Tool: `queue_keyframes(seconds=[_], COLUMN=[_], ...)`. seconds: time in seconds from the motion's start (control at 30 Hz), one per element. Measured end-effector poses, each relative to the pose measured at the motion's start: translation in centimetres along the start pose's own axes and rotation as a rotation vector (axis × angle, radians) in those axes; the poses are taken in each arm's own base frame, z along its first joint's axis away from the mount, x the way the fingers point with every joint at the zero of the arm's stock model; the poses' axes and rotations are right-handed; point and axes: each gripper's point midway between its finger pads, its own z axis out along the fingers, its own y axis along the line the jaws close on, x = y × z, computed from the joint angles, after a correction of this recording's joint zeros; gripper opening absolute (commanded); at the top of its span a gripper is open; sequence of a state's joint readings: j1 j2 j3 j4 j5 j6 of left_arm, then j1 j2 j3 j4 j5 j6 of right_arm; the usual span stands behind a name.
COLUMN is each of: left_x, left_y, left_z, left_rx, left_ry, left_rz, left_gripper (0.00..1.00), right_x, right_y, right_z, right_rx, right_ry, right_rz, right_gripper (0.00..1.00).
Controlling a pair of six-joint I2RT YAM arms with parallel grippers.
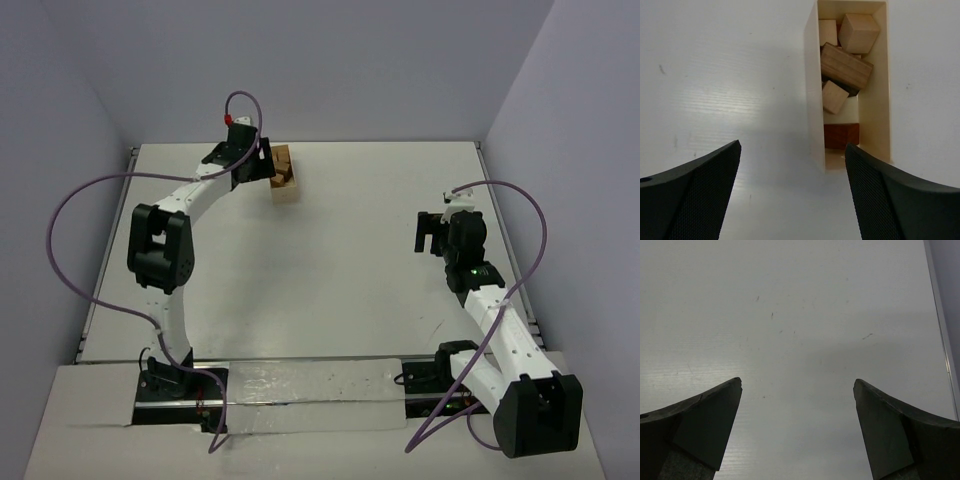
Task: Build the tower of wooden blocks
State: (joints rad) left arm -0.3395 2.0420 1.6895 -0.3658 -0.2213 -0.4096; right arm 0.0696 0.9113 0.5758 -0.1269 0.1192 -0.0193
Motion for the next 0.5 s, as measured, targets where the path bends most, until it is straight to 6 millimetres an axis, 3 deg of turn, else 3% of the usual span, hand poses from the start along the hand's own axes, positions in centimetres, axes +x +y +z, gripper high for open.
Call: queue_keyframes(seconds=[0.27,0.5], left_x=[0.6,1.5], left_y=[-1.2,-1.2], left_z=[2.8,4.8], left_rx=[0.005,-0.014], left_ry=[0.037,0.06], left_rz=[0.004,-0.001], left_gripper=[0.87,0.72], right_x=[0.3,0.4], right_y=[0.0,0.0], right_z=[0.2,0.2], right_rx=[0.001,0.0], right_ry=[0.013,0.015], right_rz=[-0.002,-0.002], right_gripper=[1.0,1.0])
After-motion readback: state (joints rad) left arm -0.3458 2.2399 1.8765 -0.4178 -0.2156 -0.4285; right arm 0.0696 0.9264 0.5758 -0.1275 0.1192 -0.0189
